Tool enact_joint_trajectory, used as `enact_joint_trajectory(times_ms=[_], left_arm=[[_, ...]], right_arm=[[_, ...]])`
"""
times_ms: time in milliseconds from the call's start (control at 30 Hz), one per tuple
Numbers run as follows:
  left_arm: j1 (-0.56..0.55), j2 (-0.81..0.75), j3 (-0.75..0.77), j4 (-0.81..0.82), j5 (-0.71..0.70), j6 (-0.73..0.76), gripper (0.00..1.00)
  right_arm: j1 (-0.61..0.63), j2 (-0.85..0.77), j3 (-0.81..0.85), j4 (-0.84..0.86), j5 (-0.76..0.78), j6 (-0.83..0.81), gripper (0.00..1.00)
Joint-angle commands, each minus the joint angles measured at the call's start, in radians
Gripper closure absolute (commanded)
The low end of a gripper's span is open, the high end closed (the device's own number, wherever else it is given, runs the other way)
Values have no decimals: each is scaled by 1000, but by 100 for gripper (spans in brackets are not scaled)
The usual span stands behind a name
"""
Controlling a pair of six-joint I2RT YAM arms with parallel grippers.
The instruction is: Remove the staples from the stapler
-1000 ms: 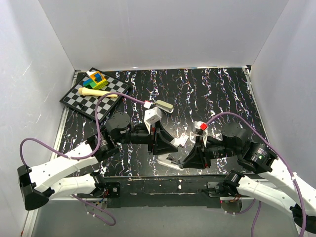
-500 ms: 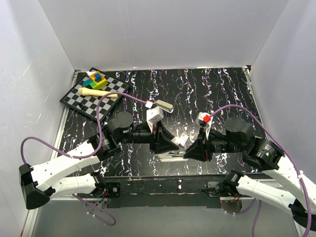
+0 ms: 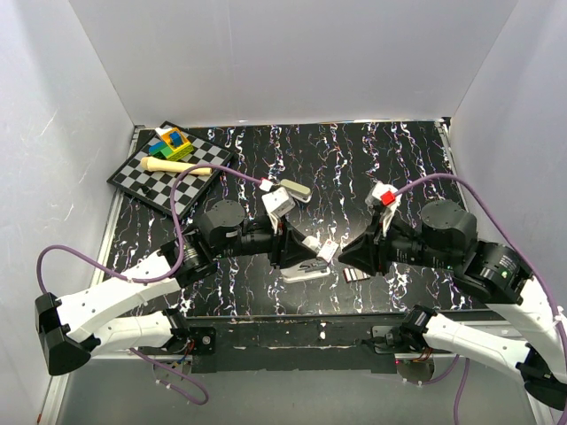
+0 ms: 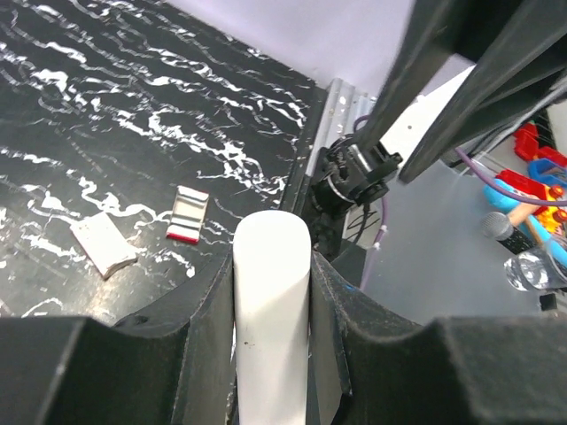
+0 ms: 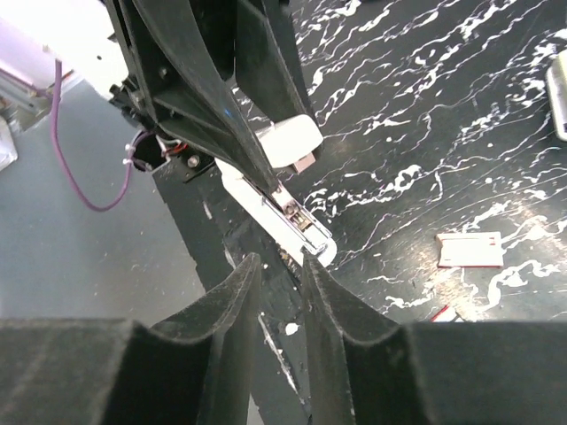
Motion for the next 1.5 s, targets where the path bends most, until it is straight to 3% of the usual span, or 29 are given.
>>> enact_joint_trajectory(times_ms=[0, 167, 633, 1067, 1467], left_arm=[[4, -14, 51, -46, -110, 6, 100], [4, -20, 48, -69, -232, -23, 100], [4, -3, 52, -149, -588, -161, 100], [6, 28, 89, -184, -634, -173, 100], [55, 71, 37, -108, -638, -167, 100]], right_arm=[[7, 34, 69, -11, 82, -26, 70], [7, 107, 70, 27, 134, -6, 99], [7, 247, -120, 426, 318, 91, 99], [-56, 385, -252, 761, 168, 111, 99], [-78, 456, -394, 983, 40, 171, 99]])
